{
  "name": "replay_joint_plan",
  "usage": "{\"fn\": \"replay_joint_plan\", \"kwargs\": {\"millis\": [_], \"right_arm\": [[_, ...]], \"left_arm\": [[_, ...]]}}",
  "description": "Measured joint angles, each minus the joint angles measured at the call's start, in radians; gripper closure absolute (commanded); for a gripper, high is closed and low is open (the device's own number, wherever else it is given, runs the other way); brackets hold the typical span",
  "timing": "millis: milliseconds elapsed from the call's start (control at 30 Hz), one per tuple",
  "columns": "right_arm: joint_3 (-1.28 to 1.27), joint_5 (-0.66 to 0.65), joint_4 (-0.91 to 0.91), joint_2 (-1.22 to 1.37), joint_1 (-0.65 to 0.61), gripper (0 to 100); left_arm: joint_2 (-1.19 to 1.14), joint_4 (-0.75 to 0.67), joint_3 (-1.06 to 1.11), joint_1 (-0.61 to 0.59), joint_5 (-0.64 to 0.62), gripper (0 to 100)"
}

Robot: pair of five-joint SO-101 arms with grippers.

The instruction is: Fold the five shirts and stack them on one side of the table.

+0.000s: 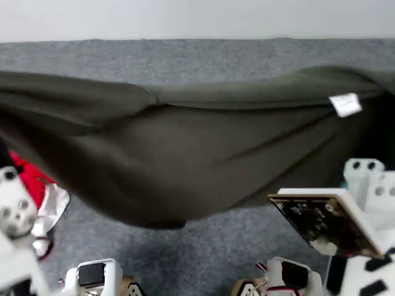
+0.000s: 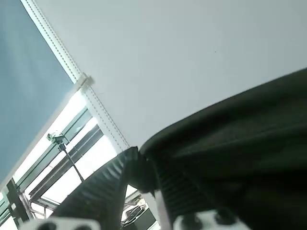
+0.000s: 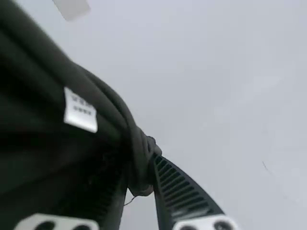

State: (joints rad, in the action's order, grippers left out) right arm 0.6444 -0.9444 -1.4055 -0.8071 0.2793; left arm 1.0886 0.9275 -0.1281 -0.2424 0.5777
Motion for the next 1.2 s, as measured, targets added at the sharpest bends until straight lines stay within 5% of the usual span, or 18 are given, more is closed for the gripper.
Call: {"fn": "replay_joint_plan", "kwargs": {"millis": [233,567,900,1200], "right_arm": [[-0.009,-0.048,-0.114,-0.011,0.061,99.0],[-0.470,-0.150,-0.135,0.164,-0.081,99.0],[-0.907,-0.150,0.367,0.350,-0.176,99.0],[-0.918,-0.150,0.859,0.592,-0.180,99.0]], "left_arm": [[0.003,0.130,-0.002,-0.012,0.014,98],[-0.213,0.152,0.451,0.061,0.100,98],[-0.704,-0.206,0.560,0.126,0.097,98],[-1.140,-0.302,0.218,0.127,0.094,98]]}}
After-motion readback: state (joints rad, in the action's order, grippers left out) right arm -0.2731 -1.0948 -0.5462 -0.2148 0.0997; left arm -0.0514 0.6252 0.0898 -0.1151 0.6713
